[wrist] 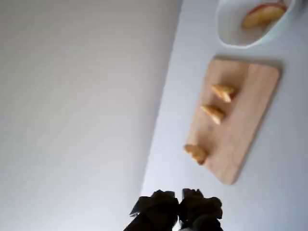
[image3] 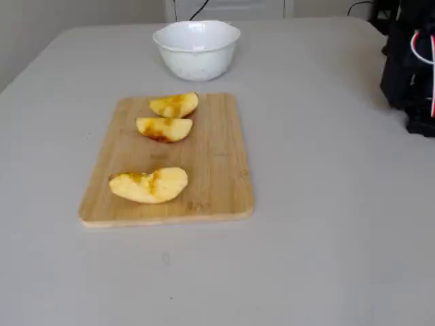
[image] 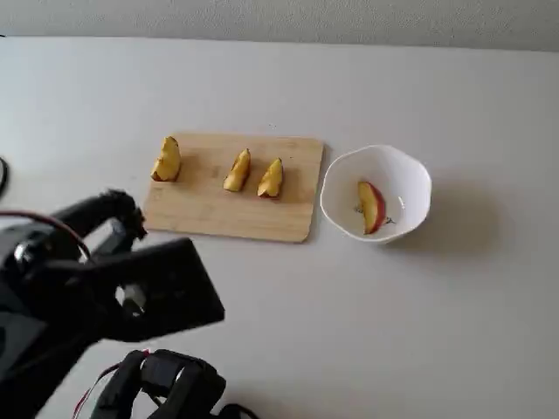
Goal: Pick up the third from the right apple slice from the cutting board and place it into the bowl
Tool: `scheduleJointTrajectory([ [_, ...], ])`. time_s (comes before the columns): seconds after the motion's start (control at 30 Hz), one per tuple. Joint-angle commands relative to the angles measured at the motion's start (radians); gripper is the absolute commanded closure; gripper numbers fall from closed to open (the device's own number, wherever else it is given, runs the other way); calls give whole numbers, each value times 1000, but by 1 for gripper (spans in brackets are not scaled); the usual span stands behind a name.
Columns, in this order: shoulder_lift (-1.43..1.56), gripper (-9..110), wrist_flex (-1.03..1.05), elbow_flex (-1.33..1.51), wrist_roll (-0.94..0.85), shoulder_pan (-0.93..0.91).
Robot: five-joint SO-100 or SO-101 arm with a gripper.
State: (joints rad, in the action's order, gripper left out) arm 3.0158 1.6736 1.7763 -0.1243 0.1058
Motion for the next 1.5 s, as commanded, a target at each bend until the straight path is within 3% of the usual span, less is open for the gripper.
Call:
scheduleJointTrajectory([
  [0.0, 310, 102, -97, 426, -5, -15],
  [0.33, 308, 101, -290, 861, -103, -100],
  [0.63, 308, 101, -390, 1212, -31, -129],
  [0.77, 308, 101, -402, 1220, 41, -117],
  [1.47, 308, 101, -402, 1220, 41, -114],
])
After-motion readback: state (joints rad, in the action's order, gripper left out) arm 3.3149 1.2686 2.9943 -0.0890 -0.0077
